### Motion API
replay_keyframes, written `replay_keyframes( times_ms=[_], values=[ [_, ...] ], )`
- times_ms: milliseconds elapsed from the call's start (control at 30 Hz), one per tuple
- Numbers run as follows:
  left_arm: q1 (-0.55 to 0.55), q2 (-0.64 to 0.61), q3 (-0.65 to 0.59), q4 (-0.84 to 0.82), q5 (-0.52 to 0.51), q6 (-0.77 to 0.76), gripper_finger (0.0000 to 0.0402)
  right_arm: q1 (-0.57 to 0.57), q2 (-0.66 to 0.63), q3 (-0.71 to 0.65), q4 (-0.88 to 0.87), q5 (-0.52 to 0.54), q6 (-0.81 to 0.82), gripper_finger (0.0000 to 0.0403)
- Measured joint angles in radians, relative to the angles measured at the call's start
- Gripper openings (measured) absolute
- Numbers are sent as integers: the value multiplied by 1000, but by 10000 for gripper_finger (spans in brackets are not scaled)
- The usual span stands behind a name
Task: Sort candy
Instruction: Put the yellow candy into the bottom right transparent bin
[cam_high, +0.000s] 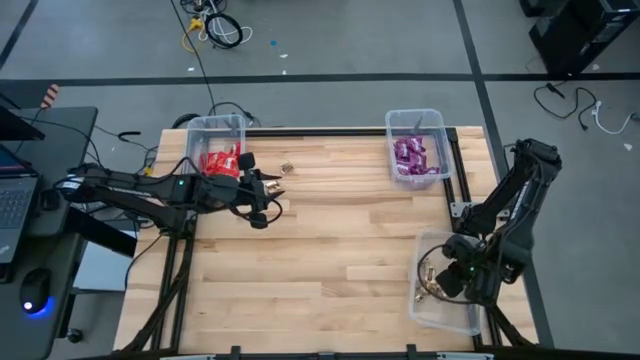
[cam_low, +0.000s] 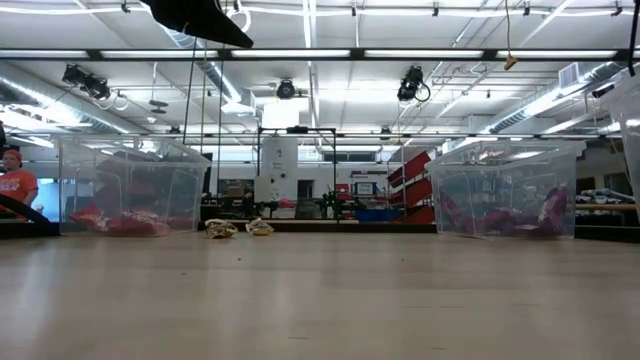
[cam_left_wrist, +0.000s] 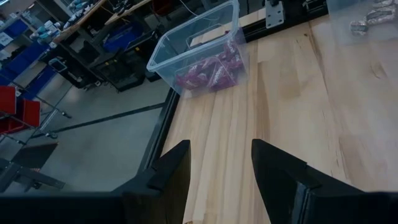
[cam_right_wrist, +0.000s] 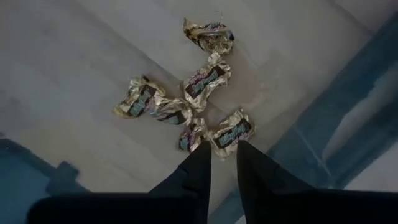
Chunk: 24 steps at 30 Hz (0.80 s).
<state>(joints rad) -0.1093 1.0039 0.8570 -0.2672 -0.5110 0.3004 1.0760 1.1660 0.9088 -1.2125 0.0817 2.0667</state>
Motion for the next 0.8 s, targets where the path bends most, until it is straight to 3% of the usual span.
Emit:
replay_keyframes(
  times_ms=[300,533,800],
  values=[
    [0,0,-57,22,-1,0,173,-1,1,106,-161,-211,37,32],
    [0,0,-76,51,-1,-21,173,-1,1,137,-319,-216,22,2],
    [0,0,-76,57,-1,-21,173,-18,2,126,-357,-210,-25,0]
  ],
)
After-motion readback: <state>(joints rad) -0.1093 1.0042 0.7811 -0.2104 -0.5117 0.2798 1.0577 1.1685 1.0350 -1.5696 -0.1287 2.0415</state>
